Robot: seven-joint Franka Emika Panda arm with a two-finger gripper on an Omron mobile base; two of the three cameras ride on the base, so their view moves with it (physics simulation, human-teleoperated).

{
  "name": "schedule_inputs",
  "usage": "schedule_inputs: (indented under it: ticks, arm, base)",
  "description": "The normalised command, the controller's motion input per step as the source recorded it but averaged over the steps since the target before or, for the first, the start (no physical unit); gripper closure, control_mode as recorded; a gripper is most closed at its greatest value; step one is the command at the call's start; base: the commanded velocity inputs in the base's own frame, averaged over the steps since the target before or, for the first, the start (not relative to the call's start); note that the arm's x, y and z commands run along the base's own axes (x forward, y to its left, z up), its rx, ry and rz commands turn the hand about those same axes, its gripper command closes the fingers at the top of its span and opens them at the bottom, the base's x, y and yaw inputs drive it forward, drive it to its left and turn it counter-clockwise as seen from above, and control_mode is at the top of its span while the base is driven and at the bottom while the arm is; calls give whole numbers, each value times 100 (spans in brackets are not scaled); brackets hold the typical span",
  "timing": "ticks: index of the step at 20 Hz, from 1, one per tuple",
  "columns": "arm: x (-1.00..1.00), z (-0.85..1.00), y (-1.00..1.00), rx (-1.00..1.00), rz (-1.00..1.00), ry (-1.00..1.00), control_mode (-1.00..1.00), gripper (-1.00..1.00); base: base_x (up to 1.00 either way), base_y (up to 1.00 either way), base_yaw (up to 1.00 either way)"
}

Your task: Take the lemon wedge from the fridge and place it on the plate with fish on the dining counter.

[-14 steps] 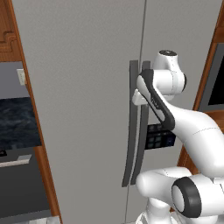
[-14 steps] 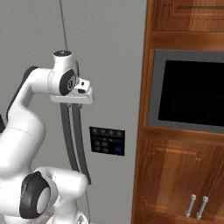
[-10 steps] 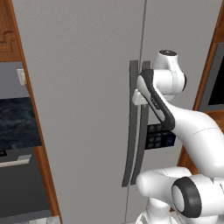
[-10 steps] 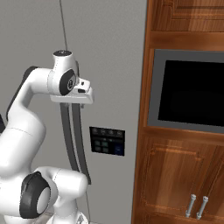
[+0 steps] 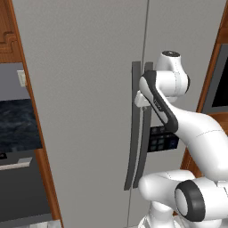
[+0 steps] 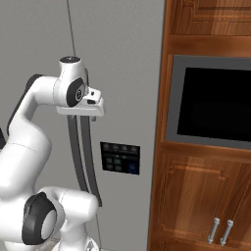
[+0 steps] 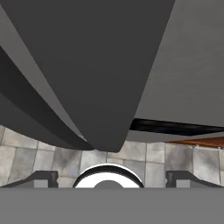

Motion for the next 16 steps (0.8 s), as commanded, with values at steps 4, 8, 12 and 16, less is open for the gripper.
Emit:
schedule_inputs:
  ticks: [4, 8, 12, 16]
  arm:
    - [-1, 0, 0, 0, 0, -1, -100, -100]
    - [-16, 0, 0, 0, 0, -4, -100, -100]
    - [0, 0, 0, 0, 0, 0, -100, -100]
    - [0, 0, 0, 0, 0, 0, -100, -100]
  base:
    - [0, 0, 0]
    - [0, 0, 0]
    - [0, 0, 0]
    - [0, 0, 0]
